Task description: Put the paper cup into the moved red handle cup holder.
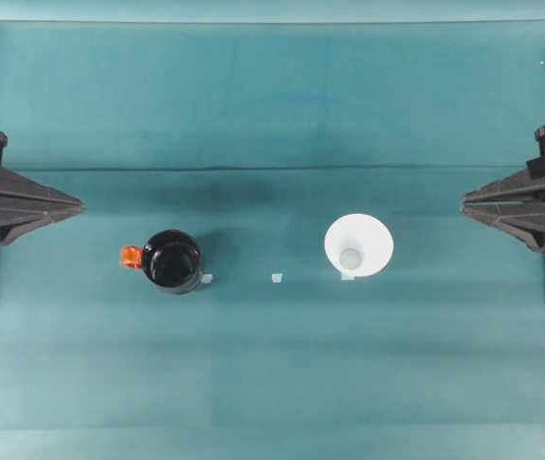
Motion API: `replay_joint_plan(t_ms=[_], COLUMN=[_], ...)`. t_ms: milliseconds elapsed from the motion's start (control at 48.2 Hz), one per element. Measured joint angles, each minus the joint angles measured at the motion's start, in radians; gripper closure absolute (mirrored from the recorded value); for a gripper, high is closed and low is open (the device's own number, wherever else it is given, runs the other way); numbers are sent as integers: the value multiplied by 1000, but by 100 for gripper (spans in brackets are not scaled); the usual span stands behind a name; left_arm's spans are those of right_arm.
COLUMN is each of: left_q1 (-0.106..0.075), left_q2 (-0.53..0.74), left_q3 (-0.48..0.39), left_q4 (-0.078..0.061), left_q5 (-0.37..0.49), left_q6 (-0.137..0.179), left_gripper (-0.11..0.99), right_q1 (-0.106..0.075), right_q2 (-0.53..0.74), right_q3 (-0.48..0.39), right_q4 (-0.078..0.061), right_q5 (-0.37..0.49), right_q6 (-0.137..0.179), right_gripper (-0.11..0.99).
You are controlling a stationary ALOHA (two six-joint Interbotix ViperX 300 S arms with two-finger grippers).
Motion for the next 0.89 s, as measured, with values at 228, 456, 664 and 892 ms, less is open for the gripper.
replay_joint_plan(t_ms=[228,456,664,892], left_q1=[-6,-6,-6,-5], left_q2=[6,6,26,37], left_q3=[0,-12,-55,-83], left_q4=[9,11,11,9], left_q5=[86,192,431,641], left_q6=[-34,-37,-38,-37], left_gripper=[85,85,85,85], right_q1=[9,11,11,11], right_q2=[0,-3,-3,-5], right_q3=[2,2,0,2], right_q4=[41,44,44,44], right_q5=[55,120,167,178], right_q6=[44,72,75,78], right_gripper=[99,99,99,99])
